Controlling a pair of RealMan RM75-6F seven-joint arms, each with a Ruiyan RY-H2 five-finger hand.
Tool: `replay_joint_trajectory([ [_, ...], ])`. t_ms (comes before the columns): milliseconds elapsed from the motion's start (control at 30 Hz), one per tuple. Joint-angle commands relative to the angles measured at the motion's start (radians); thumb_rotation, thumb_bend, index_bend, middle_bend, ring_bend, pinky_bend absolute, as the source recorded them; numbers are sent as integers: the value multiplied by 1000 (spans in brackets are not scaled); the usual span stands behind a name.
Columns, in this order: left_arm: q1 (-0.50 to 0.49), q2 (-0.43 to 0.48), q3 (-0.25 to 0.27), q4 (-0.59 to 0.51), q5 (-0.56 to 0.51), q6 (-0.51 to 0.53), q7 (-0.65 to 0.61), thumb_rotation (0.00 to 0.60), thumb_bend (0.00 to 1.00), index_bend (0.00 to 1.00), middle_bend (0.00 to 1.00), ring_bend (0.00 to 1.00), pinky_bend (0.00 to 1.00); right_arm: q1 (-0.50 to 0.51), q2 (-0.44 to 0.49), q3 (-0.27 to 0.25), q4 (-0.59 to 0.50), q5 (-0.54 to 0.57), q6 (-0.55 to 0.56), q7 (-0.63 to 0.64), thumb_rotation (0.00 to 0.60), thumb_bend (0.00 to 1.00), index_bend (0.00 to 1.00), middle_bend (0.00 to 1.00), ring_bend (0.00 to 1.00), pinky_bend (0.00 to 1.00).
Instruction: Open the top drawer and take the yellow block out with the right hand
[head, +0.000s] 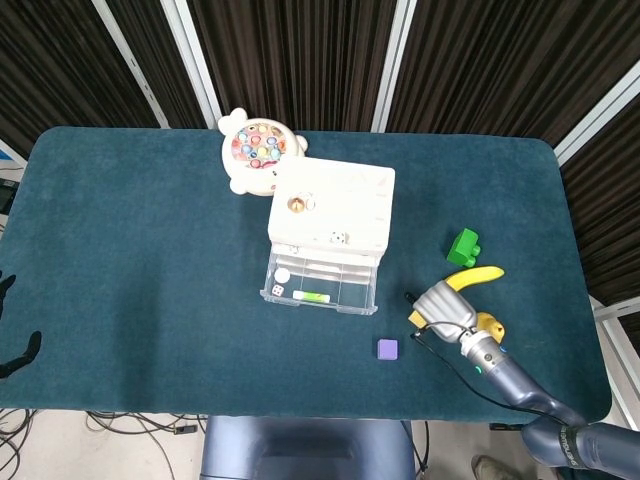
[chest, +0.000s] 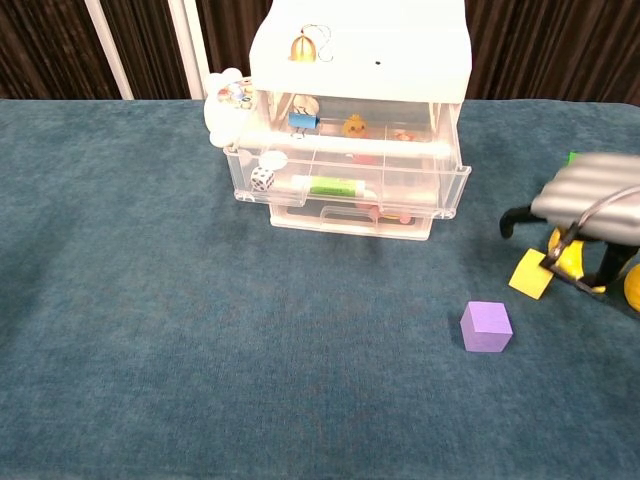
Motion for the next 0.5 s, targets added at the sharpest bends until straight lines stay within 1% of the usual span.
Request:
replay_joint_trajectory([
  [33,0,0,0,1,-1,0,1,600,364,45,0,0,0,-15,69,29,-76,53,30,-29,600,225,269,933,1000,1000],
  [67,0,-1,0,1,0,0,1,600,364,45,0,0,0,-21,102,39,-114,84,38,-45,600,225,265,913,996,999],
  [100,-1,-1,0,0,1,0,1,600,364,45,0,0,0,-26,135,48,-156,119,43,-62,600,225,258,872,982,989],
  [167,-1,-2,0,0,3,1,4,600,364,45,0,0,0,-44,201,75,-246,194,71,-65,600,222,244,780,921,952],
  [200,-1,-2,0,0,4,1,5,600,364,45,0,0,0,-55,227,88,-284,222,93,-56,600,218,238,711,866,917],
  [233,-1,-3,1,0,5,2,5,600,365,45,0,0,0,-67,244,101,-308,239,118,-42,600,213,233,637,805,870],
  [267,-1,-3,1,-1,6,2,6,600,364,45,0,0,0,-82,263,113,-336,252,148,-23,600,211,229,584,762,824],
  [333,-1,-3,2,-1,8,3,8,600,364,45,0,0,0,-118,293,132,-374,266,213,26,600,204,220,445,634,660],
  [367,-1,-4,2,-2,9,4,10,600,365,45,0,0,0,-136,306,136,-389,267,240,47,600,204,217,410,595,613],
  [433,-1,-4,3,-2,10,4,11,600,365,45,0,0,0,-167,319,140,-405,259,291,80,600,203,211,322,484,496],
  [500,-1,-5,3,-2,10,5,12,600,364,45,0,0,0,-206,315,141,-405,237,360,116,600,203,200,258,401,396],
])
